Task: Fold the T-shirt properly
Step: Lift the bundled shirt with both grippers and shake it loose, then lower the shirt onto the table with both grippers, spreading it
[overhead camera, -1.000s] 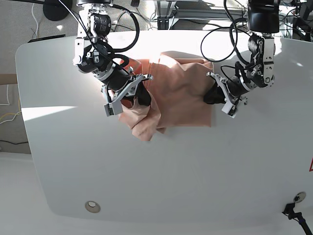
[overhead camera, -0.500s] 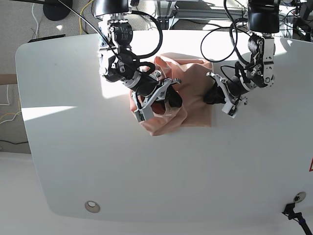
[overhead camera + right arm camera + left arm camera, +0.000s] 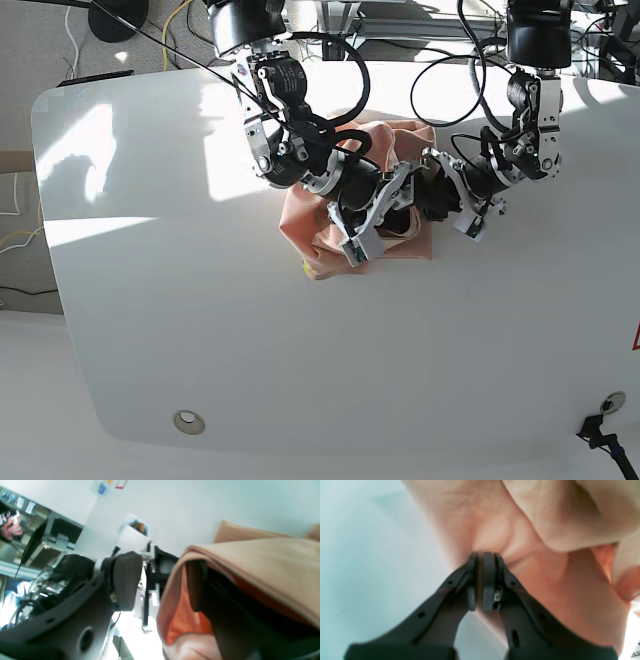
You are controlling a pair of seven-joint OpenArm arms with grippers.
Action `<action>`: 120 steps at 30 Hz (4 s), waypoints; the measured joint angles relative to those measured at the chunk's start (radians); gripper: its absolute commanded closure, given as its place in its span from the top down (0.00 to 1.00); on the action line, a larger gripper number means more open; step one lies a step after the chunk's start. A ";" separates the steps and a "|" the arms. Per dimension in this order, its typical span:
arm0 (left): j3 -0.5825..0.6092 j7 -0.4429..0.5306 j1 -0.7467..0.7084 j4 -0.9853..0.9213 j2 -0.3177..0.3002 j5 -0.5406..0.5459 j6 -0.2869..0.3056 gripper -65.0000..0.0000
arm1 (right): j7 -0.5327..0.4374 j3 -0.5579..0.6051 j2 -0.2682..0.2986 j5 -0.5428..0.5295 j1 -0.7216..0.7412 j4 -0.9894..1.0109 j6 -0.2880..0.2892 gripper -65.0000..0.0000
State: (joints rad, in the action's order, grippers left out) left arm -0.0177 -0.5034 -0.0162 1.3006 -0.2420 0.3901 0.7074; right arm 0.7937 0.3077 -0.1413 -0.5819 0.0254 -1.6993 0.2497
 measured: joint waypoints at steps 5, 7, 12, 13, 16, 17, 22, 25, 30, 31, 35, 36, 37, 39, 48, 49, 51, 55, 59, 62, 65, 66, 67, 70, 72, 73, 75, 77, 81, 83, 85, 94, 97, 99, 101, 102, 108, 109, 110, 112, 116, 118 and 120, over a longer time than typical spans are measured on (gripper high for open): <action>0.005 -0.012 -0.003 0.024 -0.020 -0.013 0.000 0.03 | -0.005 0.053 -0.005 0.002 0.041 0.025 -0.045 0.48; 0.005 -0.026 -0.002 0.037 -0.029 -0.020 -0.003 0.03 | -0.004 0.061 -0.006 -0.002 0.040 0.025 -0.044 0.48; 0.003 -0.026 -0.001 0.040 -0.031 -0.023 -0.009 0.03 | -0.004 0.058 -0.005 0.000 0.051 0.025 -0.045 0.48; -0.001 -0.027 0.000 0.040 -0.034 -0.023 -0.006 0.03 | -0.003 0.047 -0.006 0.000 0.055 0.025 -0.044 0.48; -0.049 -0.049 -0.002 0.061 -0.053 -0.043 -0.010 0.03 | -0.001 -0.029 0.014 -0.003 0.087 0.023 -0.044 0.47; -0.067 -0.053 0.000 0.077 -0.056 -0.050 -0.018 0.03 | -0.011 -0.043 0.050 -0.003 0.093 0.021 -0.043 0.47; -0.122 -0.045 0.003 0.207 -0.048 -0.038 -0.011 0.09 | 0.000 -0.072 0.154 0.008 0.069 0.019 -0.055 0.47; -0.131 -0.050 -0.013 0.280 -0.050 -0.042 -0.016 0.24 | -0.004 -0.065 0.156 -0.002 0.026 -0.002 -0.043 0.47; -0.129 -0.092 -0.073 0.417 -0.006 -0.046 -0.015 0.33 | 0.003 -0.071 0.172 0.005 -0.024 -0.039 -0.051 0.47; -0.126 -0.130 -0.077 0.452 -0.005 -0.035 -0.002 0.34 | 0.002 -0.070 0.172 0.001 -0.030 -0.049 -0.050 0.47; -0.135 -0.190 -0.066 0.548 0.038 -0.038 -0.012 0.38 | -0.005 -0.066 0.197 0.002 -0.068 -0.063 -0.049 0.47; -0.132 -0.190 -0.069 0.549 0.046 -0.038 -0.012 0.39 | -0.004 -0.067 0.203 0.001 -0.081 -0.071 -0.048 0.47; -0.126 -0.200 -0.072 0.548 0.050 -0.038 -0.008 0.41 | -0.003 -0.068 0.206 0.001 -0.090 -0.076 -0.048 0.47; -0.121 -0.204 -0.069 0.547 0.042 -0.039 -0.004 0.43 | -0.004 -0.068 0.205 0.001 -0.099 -0.079 -0.048 0.47; 0.021 -0.135 -0.029 0.460 0.031 -0.139 -0.014 0.46 | -0.006 -0.064 0.232 -0.002 -0.133 -0.083 -0.043 0.47; 0.030 -0.131 -0.028 0.458 0.032 -0.139 -0.014 0.50 | -0.005 -0.060 0.233 -0.002 -0.135 -0.083 -0.043 0.47; 0.040 -0.132 -0.034 0.457 0.037 -0.138 -0.009 0.59 | -0.004 -0.060 0.236 -0.002 -0.142 -0.084 -0.043 0.47; 0.058 -0.131 -0.029 0.445 0.030 -0.139 -0.012 0.63 | -0.004 -0.062 0.241 0.000 -0.142 -0.084 -0.043 0.47; 0.117 -0.147 -0.037 0.417 0.016 -0.139 -0.010 0.63 | -0.004 -0.061 0.242 -0.002 -0.143 -0.085 -0.043 0.47; 0.143 -0.147 -0.033 0.417 0.014 -0.140 -0.010 0.63 | -0.004 -0.062 0.241 0.000 -0.142 -0.085 -0.044 0.47; 0.143 -0.147 -0.029 0.413 0.014 -0.140 -0.010 0.59 | -0.004 -0.061 0.242 -0.002 -0.143 -0.085 -0.041 0.47; 0.144 -0.142 -0.024 0.401 0.014 -0.138 -0.010 0.54 | -0.004 -0.061 0.242 -0.002 -0.142 -0.085 -0.041 0.47; 0.144 -0.139 -0.015 0.383 0.015 -0.139 -0.010 0.48 | -0.004 -0.062 0.241 -0.002 -0.142 -0.085 -0.041 0.47; 0.149 -0.135 0.019 0.320 0.017 -0.208 -0.010 0.33 | -0.004 -0.061 0.241 -0.002 -0.143 -0.085 -0.041 0.47; 0.147 -0.132 0.031 0.274 0.019 -0.267 -0.010 0.32 | -0.004 -0.062 0.242 -0.002 -0.142 -0.085 -0.040 0.47; 0.148 -0.132 0.035 0.257 0.020 -0.291 -0.010 0.32 | -0.004 -0.062 0.241 -0.002 -0.143 -0.085 -0.040 0.47; 0.147 -0.099 0.048 0.233 0.020 -0.314 -0.006 0.32 | -0.004 -0.062 0.241 -0.002 -0.142 -0.084 -0.040 0.47; 0.145 -0.080 0.074 0.207 0.022 -0.343 -0.005 0.32 | -0.004 -0.063 0.241 -0.002 -0.143 -0.084 -0.040 0.47; 0.100 -0.041 0.102 0.164 0.019 -0.344 -0.037 0.32 | -0.004 -0.065 0.241 -0.001 -0.143 -0.084 -0.040 0.47; 0.060 -0.043 0.128 0.128 0.018 -0.348 -0.037 0.32 | -0.004 -0.065 0.242 -0.001 -0.143 -0.084 -0.040 0.47; 0.042 -0.036 0.164 0.091 0.014 -0.360 -0.042 0.32 | -0.004 -0.065 0.242 -0.002 -0.143 -0.084 -0.040 0.47; 0.047 0.087 0.309 -0.122 0.013 -0.360 -0.040 0.32 | -0.004 -0.064 0.257 -0.002 -0.143 -0.084 -0.040 0.48; 0.047 0.095 0.277 -0.095 0.002 -0.356 -0.042 0.32 | -0.004 -0.064 0.255 -0.002 -0.143 -0.084 -0.039 0.48; 0.043 0.093 0.213 -0.018 -0.013 -0.358 -0.044 0.32 | -0.003 -0.064 0.255 0.002 -0.144 -0.096 -0.042 0.48; 0.047 0.086 0.157 0.068 -0.030 -0.352 -0.034 0.32 | 0.004 -0.063 0.255 -0.001 -0.142 -0.154 -0.040 0.48; 0.047 0.084 0.133 0.110 -0.033 -0.355 -0.034 0.32 | -0.004 -0.064 0.253 -0.006 -0.134 -0.180 -0.034 0.48; -0.040 0.086 -0.073 0.447 -0.031 -0.350 -0.040 0.32 | -0.013 -0.062 0.232 -0.005 -0.054 -0.142 -0.032 0.47; -0.036 0.076 -0.114 0.499 -0.029 -0.355 -0.037 0.32 | -0.010 -0.060 0.230 -0.003 -0.027 -0.114 -0.038 0.47; -0.036 0.052 -0.149 0.542 -0.019 -0.345 -0.031 0.32 | -0.008 -0.060 0.229 -0.001 0.000 -0.086 -0.038 0.47; -0.032 0.023 -0.197 0.595 0.006 -0.345 -0.032 0.32 | -0.013 -0.061 0.227 -0.003 0.049 -0.031 -0.037 0.47; -0.024 0.018 -0.272 0.600 0.022 -0.349 -0.013 0.32 | -0.012 -0.065 0.209 0.001 0.125 0.066 -0.041 0.47; -0.020 0.018 -0.301 0.599 0.047 -0.348 -0.008 0.32 | -0.016 -0.060 0.190 -0.010 0.160 0.120 -0.032 0.47; -0.018 0.018 -0.320 0.599 0.061 -0.348 -0.007 0.32 | -0.037 -0.060 0.172 -0.006 0.180 0.176 -0.033 0.47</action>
State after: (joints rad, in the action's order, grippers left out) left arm -0.0357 -0.4850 -0.3359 1.8999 -0.1810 0.0422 0.7002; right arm 0.7563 0.2481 0.0311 -0.5884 0.2050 -1.5230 0.2169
